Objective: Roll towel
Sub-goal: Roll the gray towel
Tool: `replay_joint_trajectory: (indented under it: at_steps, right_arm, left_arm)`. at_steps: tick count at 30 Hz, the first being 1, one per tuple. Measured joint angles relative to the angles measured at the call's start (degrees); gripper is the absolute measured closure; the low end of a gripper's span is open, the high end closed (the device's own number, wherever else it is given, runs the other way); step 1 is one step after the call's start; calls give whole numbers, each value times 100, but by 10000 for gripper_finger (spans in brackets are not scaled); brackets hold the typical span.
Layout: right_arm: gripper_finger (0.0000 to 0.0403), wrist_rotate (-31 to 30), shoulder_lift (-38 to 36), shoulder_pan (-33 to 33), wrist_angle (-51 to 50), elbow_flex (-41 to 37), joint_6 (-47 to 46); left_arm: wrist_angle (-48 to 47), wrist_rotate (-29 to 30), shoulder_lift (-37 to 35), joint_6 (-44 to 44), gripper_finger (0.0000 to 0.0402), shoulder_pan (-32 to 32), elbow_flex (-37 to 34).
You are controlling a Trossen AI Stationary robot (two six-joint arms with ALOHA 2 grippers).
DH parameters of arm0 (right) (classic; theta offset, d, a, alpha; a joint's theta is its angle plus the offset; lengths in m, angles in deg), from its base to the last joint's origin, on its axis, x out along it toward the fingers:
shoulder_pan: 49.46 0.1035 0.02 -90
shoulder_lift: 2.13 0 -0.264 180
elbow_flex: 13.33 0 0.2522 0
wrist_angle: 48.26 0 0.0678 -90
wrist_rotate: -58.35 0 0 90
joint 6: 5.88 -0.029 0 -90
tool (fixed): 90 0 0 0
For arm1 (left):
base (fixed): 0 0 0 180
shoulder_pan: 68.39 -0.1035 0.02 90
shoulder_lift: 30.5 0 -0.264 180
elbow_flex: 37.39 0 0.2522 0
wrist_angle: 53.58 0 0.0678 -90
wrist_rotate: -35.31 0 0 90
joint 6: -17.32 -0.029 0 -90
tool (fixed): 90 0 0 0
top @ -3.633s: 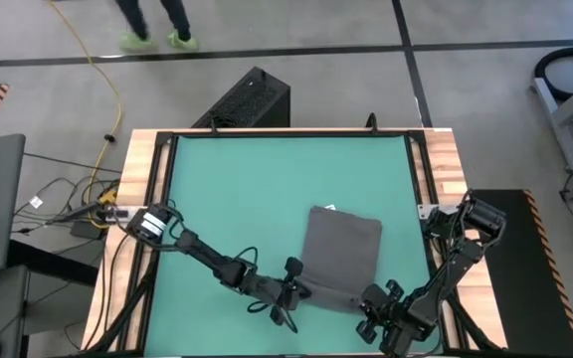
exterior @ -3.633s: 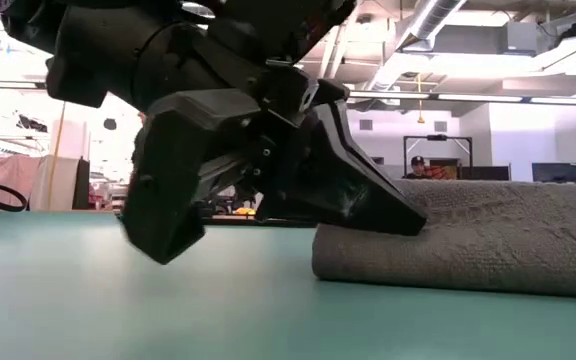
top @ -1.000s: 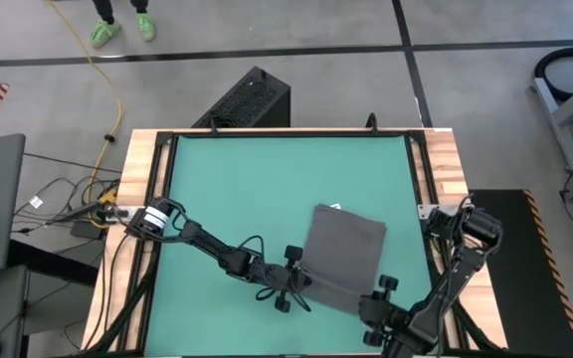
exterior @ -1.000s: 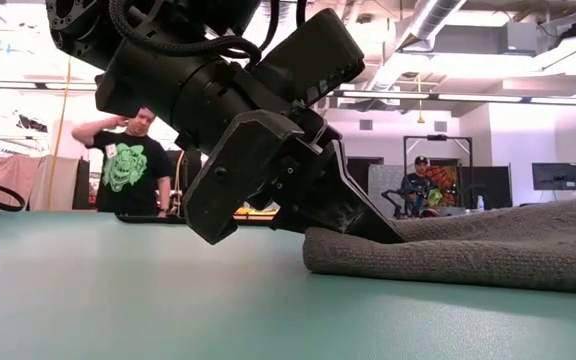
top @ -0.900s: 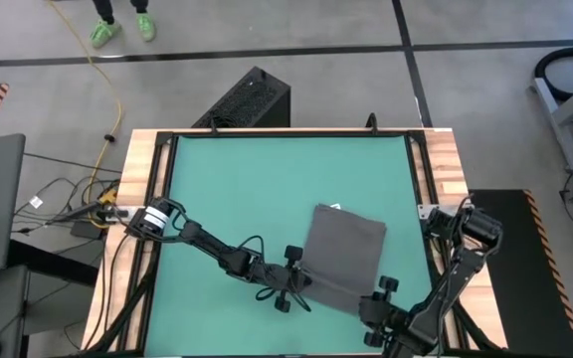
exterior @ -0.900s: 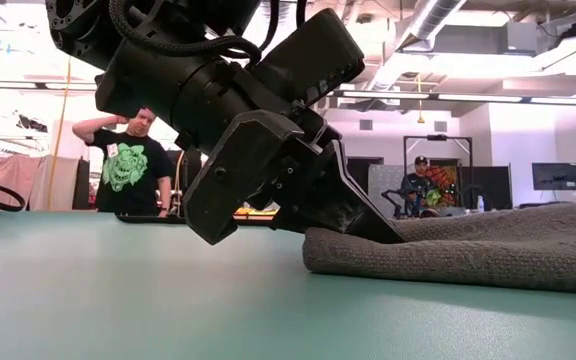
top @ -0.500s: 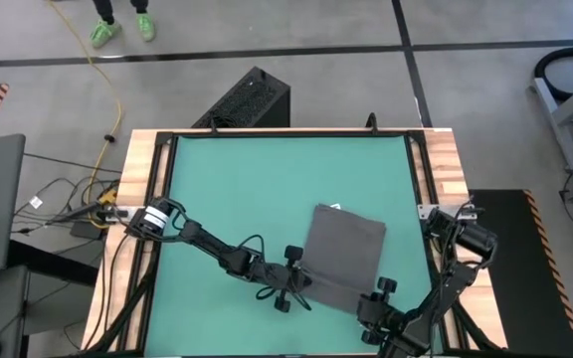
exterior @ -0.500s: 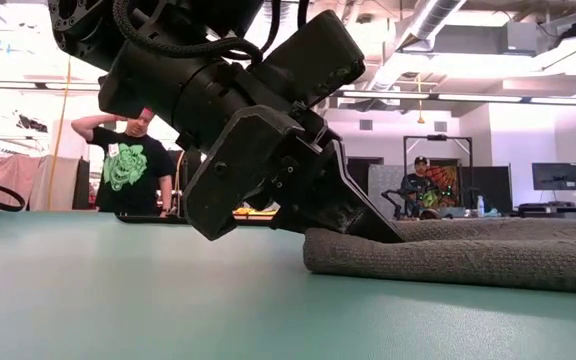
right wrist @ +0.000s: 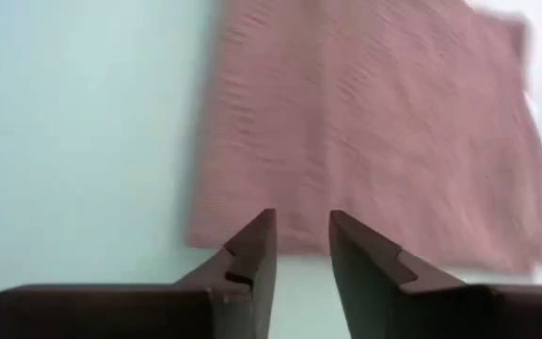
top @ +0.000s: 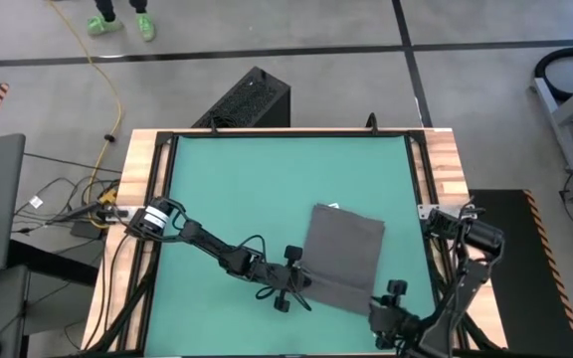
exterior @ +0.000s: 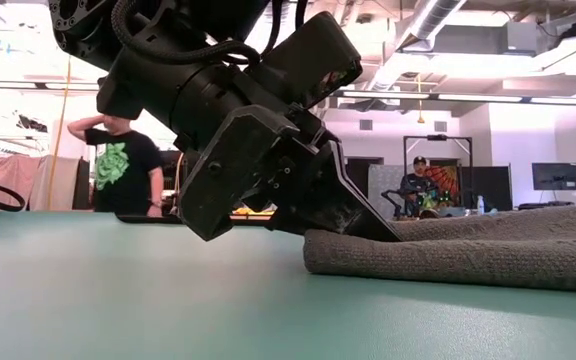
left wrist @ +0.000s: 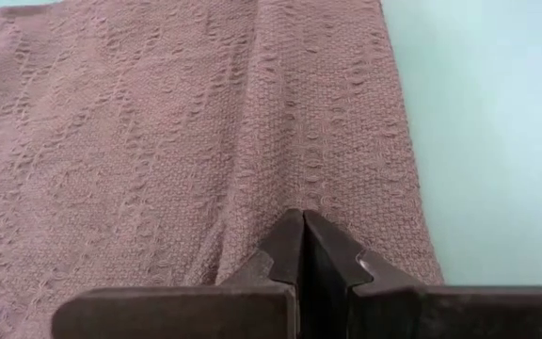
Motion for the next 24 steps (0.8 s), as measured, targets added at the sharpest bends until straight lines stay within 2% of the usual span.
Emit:
replay_joint_trajectory:
  at_steps: [5,8,10,16,24]
  right_arm:
    - [208,-32,-9,23,755,109,1605]
    - [156,-30,3,-80,813,107,2265]
    - [135,-30,18,-163,674,102,2563]
    - [127,425,22,-237,731,96,3256]
    - [127,313,20,-93,925,-49,3359]
  left_arm:
    - [-24,-3,2,0,401,0,0]
    - [-24,-6,2,0,401,1,0]
    - [-24,-7,2,2,401,1,0]
    - [-133,-9,4,91,401,2,0]
    - [-235,-19,4,102,401,0,0]
